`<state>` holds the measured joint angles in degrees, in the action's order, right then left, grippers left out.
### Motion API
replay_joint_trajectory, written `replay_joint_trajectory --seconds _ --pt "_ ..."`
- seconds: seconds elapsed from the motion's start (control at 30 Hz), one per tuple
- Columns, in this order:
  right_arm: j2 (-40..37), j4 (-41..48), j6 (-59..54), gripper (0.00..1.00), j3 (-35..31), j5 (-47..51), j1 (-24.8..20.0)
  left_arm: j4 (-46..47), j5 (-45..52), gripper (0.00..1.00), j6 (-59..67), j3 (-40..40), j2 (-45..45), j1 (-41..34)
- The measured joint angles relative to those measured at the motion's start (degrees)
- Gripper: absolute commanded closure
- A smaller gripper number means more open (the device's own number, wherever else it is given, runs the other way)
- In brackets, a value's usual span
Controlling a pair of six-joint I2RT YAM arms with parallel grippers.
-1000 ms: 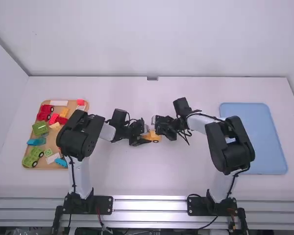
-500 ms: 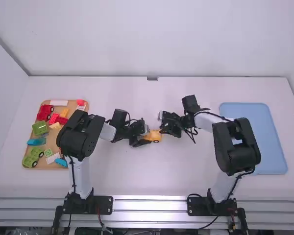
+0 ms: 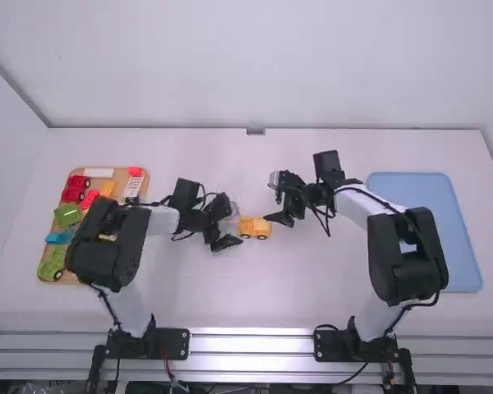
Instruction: Assemble lego blocks to make yellow taxi
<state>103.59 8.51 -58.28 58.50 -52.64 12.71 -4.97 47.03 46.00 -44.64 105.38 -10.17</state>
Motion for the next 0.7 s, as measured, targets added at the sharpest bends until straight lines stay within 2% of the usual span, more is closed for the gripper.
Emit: replay_joint_trajectory --seconds 0.2,0.33,0.43,0.5,0.6,0.7 --pt "0.0 -8.0 5.81 0.01 0.0 -0.2 0.55 12.09 -2.43 0.01 -8.0 0.0 -19.85 11.82" --pt "0.0 -11.82 9.42 0.01 0.0 -0.13 0.63 14.51 -6.95 0.01 -14.67 0.0 -26.82 16.37" --pt "0.0 -15.23 12.74 0.01 0.0 1.66 1.4 15.21 -14.36 0.01 -24.06 0.0 -31.28 18.84" --pt "0.0 -18.86 17.31 0.01 0.0 6.01 3.23 16.35 -22.69 0.01 -32.46 0.0 -34.12 20.17" --pt "0.0 -17.4 20.2 0.01 0.76 10.54 5.27 18.38 -31.93 0.01 -41.16 -0.09 -35.71 20.83" --pt "0.0 -9.51 20.24 0.01 4.07 13.75 7.54 26.36 -41.38 0.01 -50.31 -2.51 -35.71 22.21"
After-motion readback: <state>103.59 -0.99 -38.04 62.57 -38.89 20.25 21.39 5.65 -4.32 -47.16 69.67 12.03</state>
